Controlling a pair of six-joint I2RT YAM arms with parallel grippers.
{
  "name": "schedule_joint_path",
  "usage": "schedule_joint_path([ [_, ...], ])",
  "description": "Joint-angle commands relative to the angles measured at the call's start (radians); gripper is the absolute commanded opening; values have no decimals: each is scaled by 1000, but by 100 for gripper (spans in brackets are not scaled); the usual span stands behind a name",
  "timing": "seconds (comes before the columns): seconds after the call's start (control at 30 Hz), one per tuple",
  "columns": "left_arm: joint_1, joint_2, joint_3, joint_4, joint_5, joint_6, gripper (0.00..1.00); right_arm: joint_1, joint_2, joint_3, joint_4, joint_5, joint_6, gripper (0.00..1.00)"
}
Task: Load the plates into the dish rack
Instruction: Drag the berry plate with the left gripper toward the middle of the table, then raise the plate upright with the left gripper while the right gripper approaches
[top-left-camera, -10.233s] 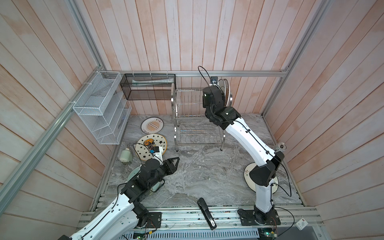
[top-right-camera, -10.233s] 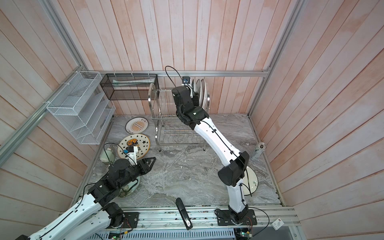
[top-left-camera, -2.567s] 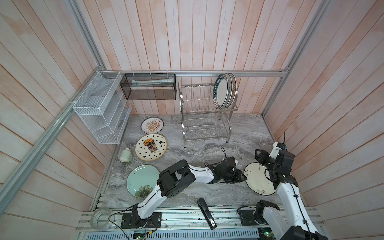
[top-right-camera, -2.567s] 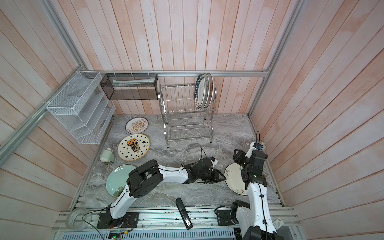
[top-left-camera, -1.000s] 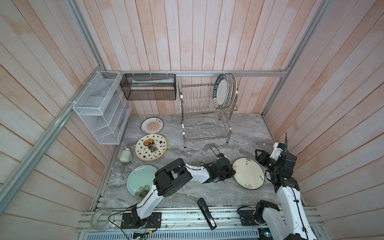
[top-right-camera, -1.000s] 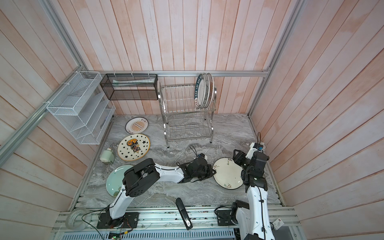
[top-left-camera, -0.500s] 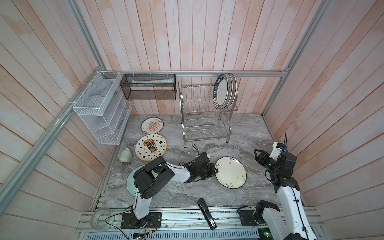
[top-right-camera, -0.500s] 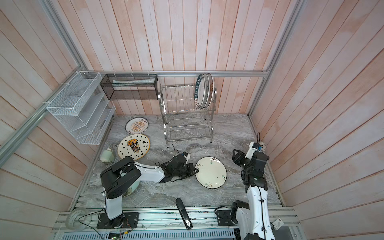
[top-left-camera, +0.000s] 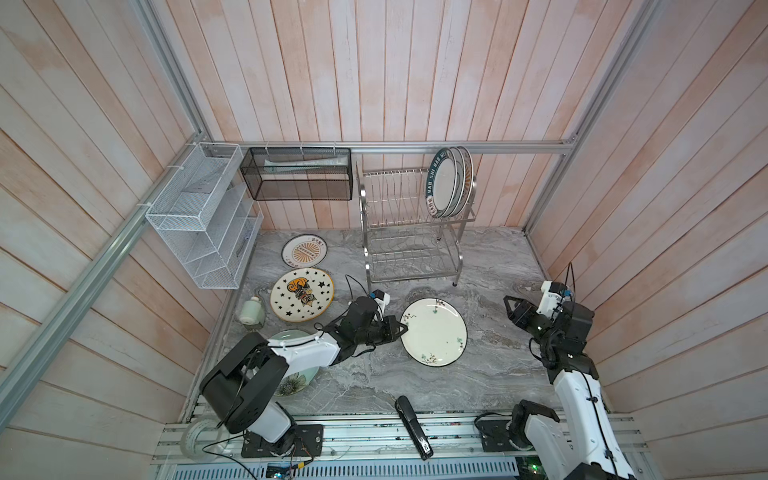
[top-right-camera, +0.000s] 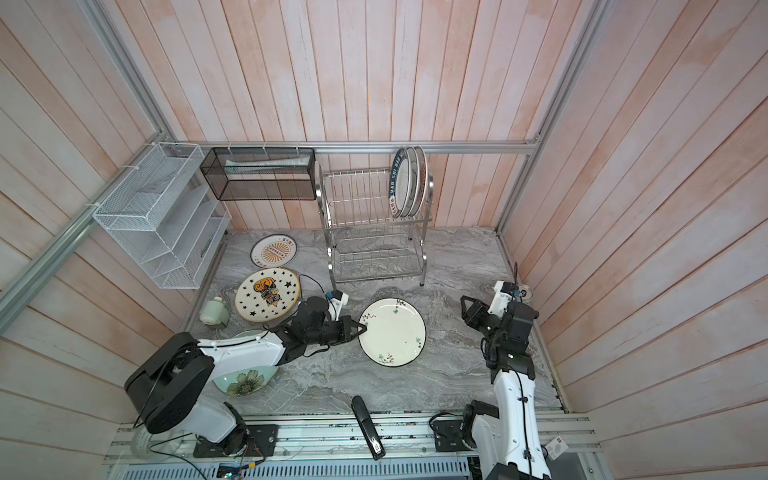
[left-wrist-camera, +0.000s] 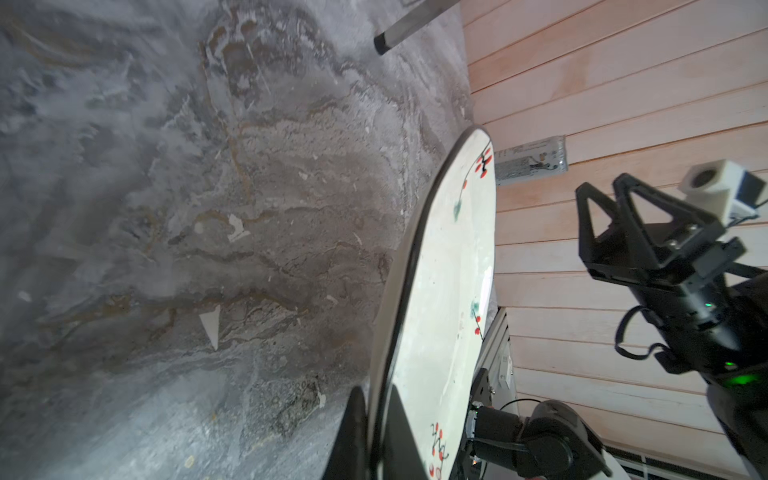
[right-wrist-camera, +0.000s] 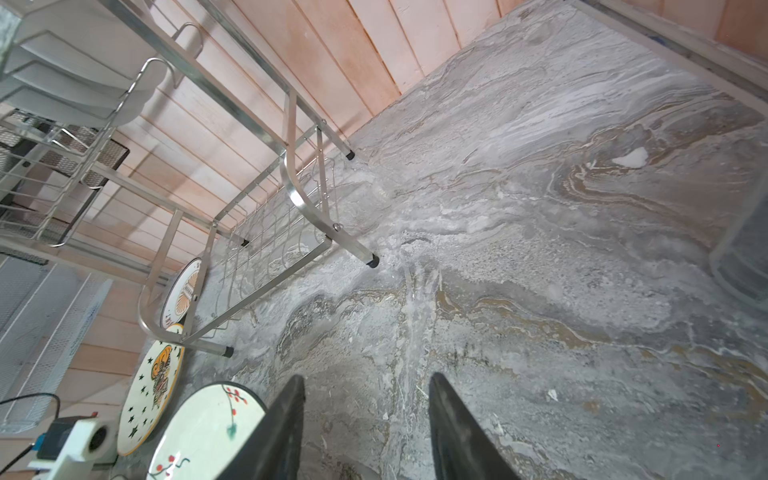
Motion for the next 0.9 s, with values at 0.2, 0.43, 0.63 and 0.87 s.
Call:
schedule_joint_path([
  [0.2,142,-241,-15,-65,45,47,0,101,76,22,81,-270,-15,51],
  [0.43,240,-349,-57,-128,55,70,0,296,102,10,195,-266,40,57],
  [0.63,279,-383,-88,-117,82,59,0,457,162,-13,330,-213,116,57],
  [0.87,287,-385,-96,-96,88,48,0,590,303,21,407,-144,130,54],
])
